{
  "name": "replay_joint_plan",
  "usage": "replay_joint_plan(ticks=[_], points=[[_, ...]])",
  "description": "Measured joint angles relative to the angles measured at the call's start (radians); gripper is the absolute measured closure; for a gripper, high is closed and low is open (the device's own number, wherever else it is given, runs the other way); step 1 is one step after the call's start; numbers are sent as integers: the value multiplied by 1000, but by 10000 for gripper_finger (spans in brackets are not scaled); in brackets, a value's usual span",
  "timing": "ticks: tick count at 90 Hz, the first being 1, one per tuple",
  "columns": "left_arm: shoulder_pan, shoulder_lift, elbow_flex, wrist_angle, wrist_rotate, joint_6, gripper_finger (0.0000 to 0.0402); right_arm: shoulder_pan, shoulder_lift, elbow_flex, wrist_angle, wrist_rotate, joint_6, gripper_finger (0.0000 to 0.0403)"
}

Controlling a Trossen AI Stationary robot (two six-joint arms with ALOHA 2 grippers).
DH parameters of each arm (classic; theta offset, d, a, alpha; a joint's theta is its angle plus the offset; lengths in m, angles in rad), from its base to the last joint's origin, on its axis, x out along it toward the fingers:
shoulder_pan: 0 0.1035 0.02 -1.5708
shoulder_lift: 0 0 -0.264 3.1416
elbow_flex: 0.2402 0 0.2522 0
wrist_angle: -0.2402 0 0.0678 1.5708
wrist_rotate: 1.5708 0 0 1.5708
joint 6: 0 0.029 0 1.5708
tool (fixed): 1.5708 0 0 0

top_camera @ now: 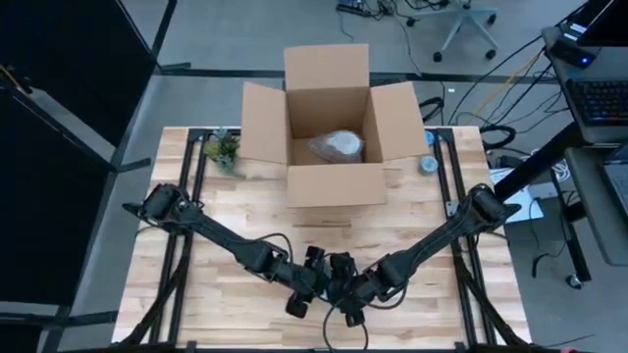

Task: Wrap mug
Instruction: Wrap the orange mug with bubble wrap

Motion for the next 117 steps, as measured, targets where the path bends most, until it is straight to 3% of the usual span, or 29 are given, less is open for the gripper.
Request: replay_joint_plan(ticks=[16,33,73,117], points=[[-1,1,-1,-1,6,1,240,12,-107,2,-46,53,-162,203],[-2,1,-1,-5,6,2,240,24,-105,2,-57,92,-305,203],[-1,1,-2,-24,10,1,240,23,96,15,-2,99,-288,203],[-9,-94,25,-187,-26,-8,240,34,75,5,7,129,-253,203]])
